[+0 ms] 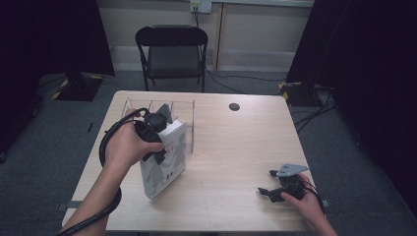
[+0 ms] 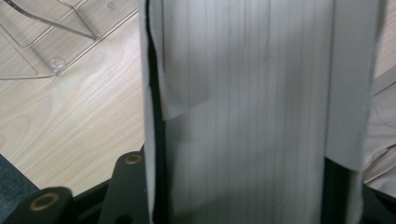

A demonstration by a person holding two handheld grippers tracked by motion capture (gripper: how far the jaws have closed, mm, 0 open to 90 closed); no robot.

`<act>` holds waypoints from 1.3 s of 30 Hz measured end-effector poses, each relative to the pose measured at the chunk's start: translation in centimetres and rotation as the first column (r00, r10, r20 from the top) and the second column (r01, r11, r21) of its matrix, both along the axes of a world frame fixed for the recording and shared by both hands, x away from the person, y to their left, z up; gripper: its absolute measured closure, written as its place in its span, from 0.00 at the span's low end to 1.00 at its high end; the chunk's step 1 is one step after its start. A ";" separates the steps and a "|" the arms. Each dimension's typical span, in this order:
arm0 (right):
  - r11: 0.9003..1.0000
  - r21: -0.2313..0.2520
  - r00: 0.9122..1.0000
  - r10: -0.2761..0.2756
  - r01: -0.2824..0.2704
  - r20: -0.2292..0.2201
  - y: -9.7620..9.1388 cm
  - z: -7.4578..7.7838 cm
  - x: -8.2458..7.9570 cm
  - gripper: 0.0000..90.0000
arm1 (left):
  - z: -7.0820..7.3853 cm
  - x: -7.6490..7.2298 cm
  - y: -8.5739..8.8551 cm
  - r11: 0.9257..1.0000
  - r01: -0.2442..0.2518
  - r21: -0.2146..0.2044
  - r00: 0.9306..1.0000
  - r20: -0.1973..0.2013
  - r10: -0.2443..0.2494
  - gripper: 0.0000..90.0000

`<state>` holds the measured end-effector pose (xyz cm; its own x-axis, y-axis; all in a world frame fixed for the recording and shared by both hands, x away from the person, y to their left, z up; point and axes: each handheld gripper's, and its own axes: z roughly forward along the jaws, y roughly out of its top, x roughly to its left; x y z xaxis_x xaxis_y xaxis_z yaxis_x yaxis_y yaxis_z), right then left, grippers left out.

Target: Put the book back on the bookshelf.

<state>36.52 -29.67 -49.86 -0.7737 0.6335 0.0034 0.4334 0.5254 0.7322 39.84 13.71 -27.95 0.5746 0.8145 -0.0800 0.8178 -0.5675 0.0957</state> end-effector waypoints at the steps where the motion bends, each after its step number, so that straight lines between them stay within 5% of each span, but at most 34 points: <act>1: 1.000 0.000 1.000 0.000 0.000 0.000 0.0 0.0 0.0 0.16 | 0.0 0.0 -0.1 1.000 -0.008 -0.002 1.000 -0.003 0.008 0.59; 39: 1.000 0.000 1.000 0.000 0.000 0.000 0.0 0.0 0.0 0.16 | 0.4 2.8 -1.1 0.997 -0.074 0.000 0.997 -0.018 0.074 0.59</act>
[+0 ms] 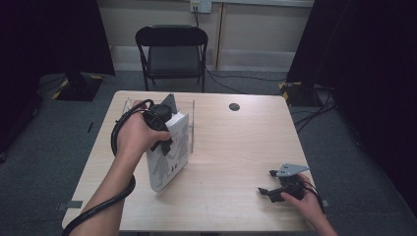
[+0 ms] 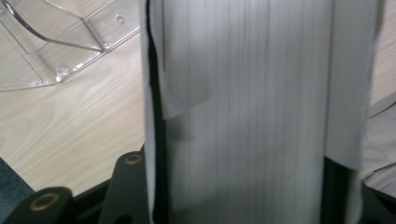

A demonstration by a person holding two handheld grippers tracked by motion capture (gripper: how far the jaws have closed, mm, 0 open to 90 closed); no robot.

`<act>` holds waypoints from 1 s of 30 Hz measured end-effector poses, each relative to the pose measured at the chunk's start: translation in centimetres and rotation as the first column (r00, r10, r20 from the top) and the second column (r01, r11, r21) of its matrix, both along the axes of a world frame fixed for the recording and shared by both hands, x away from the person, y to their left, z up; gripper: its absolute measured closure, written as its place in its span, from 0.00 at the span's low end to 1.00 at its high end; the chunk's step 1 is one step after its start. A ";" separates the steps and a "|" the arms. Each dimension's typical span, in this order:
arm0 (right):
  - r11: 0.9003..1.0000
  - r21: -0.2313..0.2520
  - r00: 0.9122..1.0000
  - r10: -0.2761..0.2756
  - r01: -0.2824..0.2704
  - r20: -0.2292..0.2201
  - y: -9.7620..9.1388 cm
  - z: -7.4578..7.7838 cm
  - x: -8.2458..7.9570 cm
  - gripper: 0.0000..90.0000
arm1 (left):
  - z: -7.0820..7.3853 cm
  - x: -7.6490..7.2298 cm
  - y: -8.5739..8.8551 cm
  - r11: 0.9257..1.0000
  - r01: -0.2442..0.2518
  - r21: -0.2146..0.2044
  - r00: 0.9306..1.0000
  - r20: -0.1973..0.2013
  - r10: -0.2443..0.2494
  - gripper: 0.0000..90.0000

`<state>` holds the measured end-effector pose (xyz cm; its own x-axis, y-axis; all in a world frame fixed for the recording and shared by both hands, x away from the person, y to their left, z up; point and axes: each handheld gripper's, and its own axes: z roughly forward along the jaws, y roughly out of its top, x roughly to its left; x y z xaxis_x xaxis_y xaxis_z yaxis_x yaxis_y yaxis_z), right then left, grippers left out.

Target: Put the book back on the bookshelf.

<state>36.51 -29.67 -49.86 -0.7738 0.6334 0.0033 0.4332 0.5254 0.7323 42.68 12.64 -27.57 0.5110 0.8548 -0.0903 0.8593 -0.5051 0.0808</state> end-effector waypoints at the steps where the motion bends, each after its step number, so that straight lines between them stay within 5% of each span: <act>1: 1.000 0.000 1.000 0.000 0.000 -0.001 0.0 0.0 0.0 0.16 | 0.1 0.2 0.0 1.000 -0.001 -0.003 1.000 -0.002 0.001 0.59; 30: 1.000 0.002 1.000 0.002 -0.002 0.000 0.0 0.0 0.0 0.16 | -0.3 2.5 -1.1 0.998 -0.068 0.019 0.998 0.010 0.067 0.59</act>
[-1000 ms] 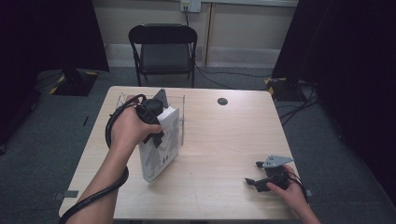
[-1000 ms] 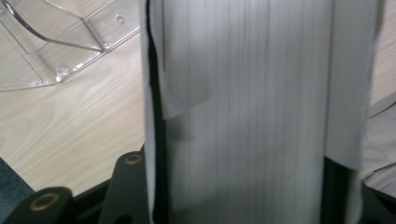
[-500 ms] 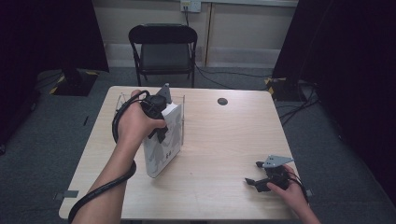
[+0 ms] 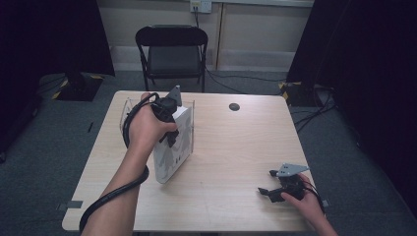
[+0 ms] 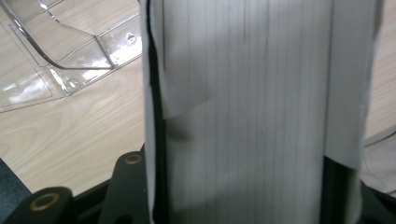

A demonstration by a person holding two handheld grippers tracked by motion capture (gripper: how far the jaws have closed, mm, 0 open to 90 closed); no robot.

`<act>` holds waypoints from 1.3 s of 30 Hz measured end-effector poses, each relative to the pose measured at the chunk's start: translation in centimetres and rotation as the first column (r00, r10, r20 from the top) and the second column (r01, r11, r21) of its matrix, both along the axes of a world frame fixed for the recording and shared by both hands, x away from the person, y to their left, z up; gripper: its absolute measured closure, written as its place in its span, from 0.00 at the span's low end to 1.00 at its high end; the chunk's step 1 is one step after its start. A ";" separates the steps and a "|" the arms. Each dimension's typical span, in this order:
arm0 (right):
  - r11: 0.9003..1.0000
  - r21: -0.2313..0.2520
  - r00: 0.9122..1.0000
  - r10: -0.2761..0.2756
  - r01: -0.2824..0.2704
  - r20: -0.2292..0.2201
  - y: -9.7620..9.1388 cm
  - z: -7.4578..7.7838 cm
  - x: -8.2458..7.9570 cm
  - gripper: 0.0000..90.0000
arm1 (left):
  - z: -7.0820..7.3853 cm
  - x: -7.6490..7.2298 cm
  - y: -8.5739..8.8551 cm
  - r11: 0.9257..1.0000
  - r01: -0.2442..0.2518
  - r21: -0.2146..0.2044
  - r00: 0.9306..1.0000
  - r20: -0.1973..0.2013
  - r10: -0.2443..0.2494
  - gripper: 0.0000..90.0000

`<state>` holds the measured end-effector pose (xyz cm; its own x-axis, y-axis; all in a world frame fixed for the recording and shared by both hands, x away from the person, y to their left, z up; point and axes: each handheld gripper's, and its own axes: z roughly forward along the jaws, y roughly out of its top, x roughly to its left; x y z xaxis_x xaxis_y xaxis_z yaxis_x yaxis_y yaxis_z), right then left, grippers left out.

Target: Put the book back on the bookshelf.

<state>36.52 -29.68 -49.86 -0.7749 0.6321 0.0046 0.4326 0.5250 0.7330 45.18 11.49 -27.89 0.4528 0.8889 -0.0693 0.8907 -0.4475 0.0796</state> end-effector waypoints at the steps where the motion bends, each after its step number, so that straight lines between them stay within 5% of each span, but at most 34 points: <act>1: 1.000 -0.001 1.000 -0.002 0.002 0.000 0.0 0.0 0.0 0.16 | 0.0 0.1 0.1 1.000 -0.007 -0.002 1.000 0.001 0.007 0.59; 39: 1.000 0.000 1.000 0.000 0.000 -0.002 0.0 0.0 0.0 0.16 | 0.2 2.3 0.4 0.996 -0.087 0.009 0.996 0.003 0.087 0.59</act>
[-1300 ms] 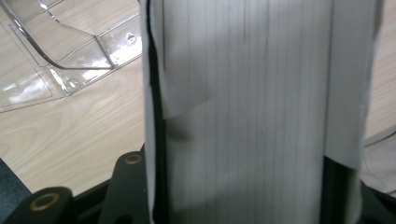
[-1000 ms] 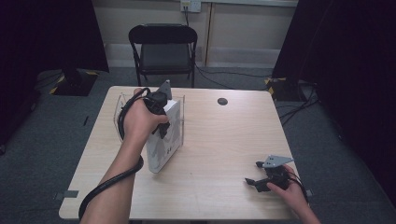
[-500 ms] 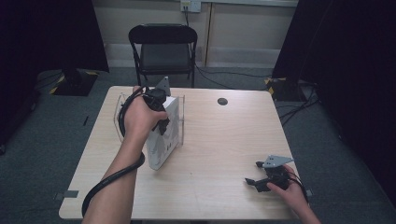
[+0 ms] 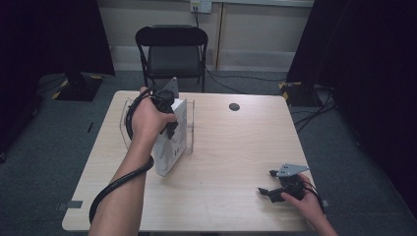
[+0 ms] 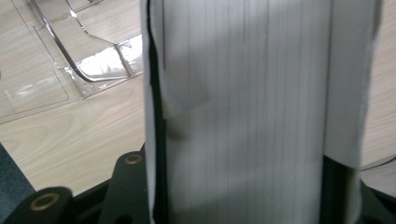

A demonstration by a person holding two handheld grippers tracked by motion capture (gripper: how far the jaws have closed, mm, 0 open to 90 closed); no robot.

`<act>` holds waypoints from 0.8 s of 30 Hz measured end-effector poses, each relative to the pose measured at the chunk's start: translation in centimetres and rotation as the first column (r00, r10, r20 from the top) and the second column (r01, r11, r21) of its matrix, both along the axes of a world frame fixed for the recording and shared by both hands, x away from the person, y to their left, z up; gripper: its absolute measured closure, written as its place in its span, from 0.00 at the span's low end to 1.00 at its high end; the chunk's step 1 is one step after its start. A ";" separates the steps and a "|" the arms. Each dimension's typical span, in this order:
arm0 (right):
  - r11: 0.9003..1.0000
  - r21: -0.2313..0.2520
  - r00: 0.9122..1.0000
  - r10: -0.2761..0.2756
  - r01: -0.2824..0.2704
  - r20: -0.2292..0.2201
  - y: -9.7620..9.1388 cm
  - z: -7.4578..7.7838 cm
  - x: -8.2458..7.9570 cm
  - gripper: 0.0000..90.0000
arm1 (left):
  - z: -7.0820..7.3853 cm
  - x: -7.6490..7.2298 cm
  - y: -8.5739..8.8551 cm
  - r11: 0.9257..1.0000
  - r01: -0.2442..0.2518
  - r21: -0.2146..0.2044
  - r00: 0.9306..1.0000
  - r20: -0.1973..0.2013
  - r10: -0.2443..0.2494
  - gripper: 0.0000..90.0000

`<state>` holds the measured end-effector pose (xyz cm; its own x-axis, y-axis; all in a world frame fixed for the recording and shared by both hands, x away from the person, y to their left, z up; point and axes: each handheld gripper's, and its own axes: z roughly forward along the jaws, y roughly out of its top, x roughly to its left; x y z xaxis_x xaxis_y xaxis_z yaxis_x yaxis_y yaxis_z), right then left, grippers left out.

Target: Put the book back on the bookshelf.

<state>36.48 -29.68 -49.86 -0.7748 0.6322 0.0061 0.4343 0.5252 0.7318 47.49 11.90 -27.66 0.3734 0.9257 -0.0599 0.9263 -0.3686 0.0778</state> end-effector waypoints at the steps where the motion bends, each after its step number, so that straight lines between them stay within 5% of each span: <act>1: 1.000 0.000 1.000 0.002 -0.002 0.002 0.0 0.0 0.0 0.16 | 0.1 0.1 0.0 1.000 0.001 0.004 1.000 -0.004 0.000 0.59; 24: 1.000 -0.001 1.000 0.006 -0.006 0.001 0.0 0.0 0.0 0.16 | -0.1 1.5 -0.7 1.000 -0.020 0.007 1.000 -0.005 0.020 0.59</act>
<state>36.47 -29.73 -49.86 -0.7788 0.6272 0.0043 0.4300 0.5289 0.7316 49.03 11.16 -27.77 0.3549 0.9333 -0.0554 0.9337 -0.3509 0.0706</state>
